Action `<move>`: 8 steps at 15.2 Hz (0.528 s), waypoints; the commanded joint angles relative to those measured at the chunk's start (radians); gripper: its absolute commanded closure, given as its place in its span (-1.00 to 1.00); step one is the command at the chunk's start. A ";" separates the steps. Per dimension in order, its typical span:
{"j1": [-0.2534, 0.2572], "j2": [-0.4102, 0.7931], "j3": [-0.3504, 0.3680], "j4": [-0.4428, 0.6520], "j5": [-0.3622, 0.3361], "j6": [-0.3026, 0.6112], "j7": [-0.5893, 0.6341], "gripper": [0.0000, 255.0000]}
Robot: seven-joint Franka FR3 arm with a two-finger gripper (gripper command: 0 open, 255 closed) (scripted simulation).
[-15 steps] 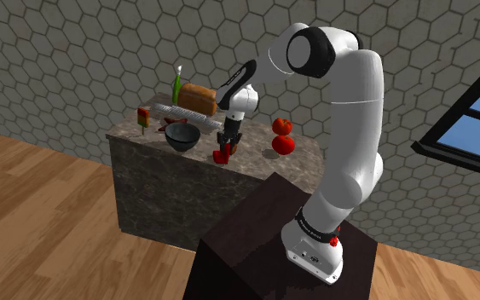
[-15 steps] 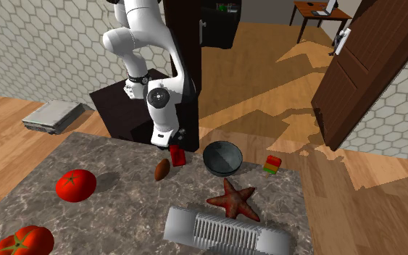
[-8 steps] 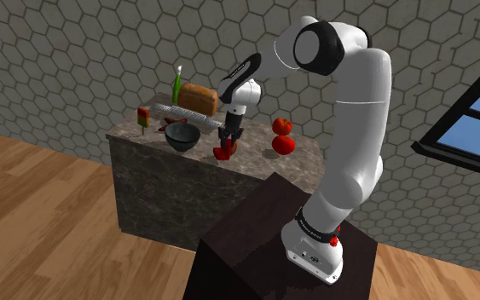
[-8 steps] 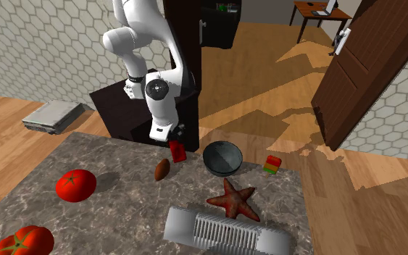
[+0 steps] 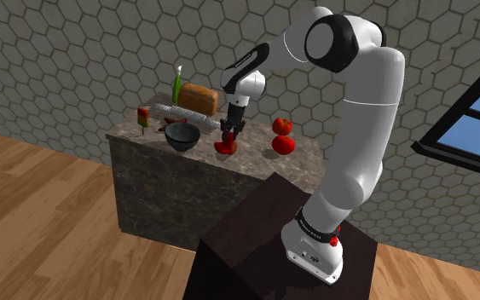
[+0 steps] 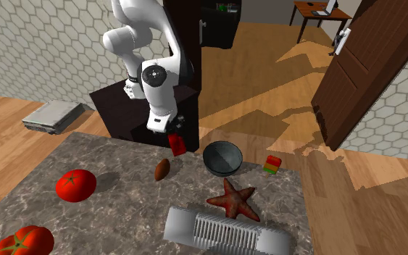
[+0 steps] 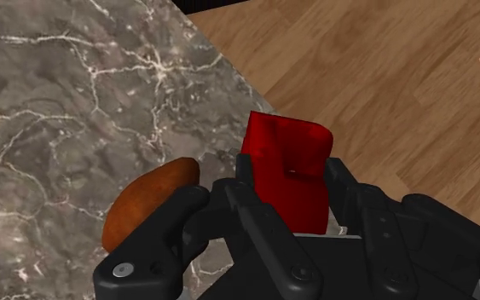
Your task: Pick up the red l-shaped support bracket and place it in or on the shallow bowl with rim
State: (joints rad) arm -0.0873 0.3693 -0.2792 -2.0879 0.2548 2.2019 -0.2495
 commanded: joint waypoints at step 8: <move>0.009 -0.084 -0.017 0.021 -0.040 -0.098 0.032 1.00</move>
State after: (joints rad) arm -0.0787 0.2949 -0.2940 -2.0734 0.2199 2.1187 -0.2213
